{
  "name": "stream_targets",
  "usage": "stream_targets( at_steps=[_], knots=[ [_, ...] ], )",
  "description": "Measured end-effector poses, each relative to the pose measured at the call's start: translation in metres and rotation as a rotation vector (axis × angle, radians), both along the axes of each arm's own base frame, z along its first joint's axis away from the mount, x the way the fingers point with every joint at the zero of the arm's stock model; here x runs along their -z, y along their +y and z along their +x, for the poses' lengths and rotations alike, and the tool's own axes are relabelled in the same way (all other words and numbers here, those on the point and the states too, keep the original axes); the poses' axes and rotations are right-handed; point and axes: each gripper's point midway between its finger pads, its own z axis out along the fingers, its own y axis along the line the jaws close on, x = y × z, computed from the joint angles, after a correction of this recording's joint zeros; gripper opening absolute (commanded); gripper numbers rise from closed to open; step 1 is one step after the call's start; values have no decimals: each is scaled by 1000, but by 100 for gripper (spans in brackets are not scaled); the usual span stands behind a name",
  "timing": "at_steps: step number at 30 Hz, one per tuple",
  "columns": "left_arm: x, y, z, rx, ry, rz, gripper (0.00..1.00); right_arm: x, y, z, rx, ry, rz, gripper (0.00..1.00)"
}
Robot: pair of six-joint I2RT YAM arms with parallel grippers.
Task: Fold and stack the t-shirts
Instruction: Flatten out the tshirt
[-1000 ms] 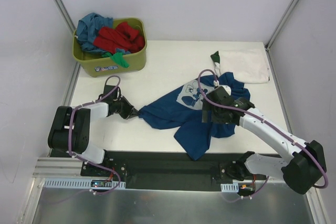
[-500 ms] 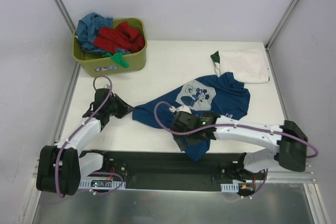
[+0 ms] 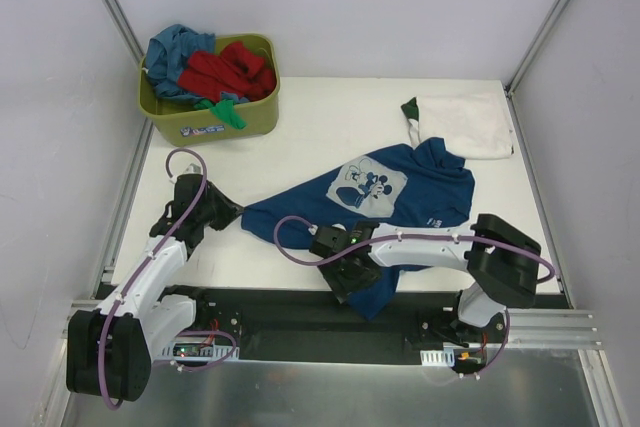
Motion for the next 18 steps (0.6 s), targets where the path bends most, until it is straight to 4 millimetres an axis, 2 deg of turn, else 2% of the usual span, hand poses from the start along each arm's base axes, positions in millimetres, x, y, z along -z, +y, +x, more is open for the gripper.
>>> stream_targets(
  at_steps=[4, 6, 7, 10, 13, 15, 16, 18],
  knots=[
    [1, 2, 0, -9, 1, 9, 0, 9, 0, -7, -1, 30, -19, 68],
    [2, 3, 0, -11, 2, 11, 0, 14, -1, -8, 2, 33, -30, 63],
    [2, 3, 0, -11, 2, 11, 0, 15, -2, -7, 4, 32, -38, 59],
    [2, 3, 0, -12, 2, 14, 0, 17, -1, -9, 22, 41, -40, 33],
    [2, 3, 0, -12, 3, 16, 0, 19, -5, -2, 47, -8, -66, 19],
    [3, 4, 0, -10, 4, 19, 0, 19, -11, 4, 60, -42, -93, 16],
    [3, 4, -1, -9, 6, 21, 0, 18, -15, 7, 73, -60, -108, 8],
    [4, 5, -2, -6, 10, 31, 0, 11, -24, 17, 93, -117, -129, 6]
  ],
)
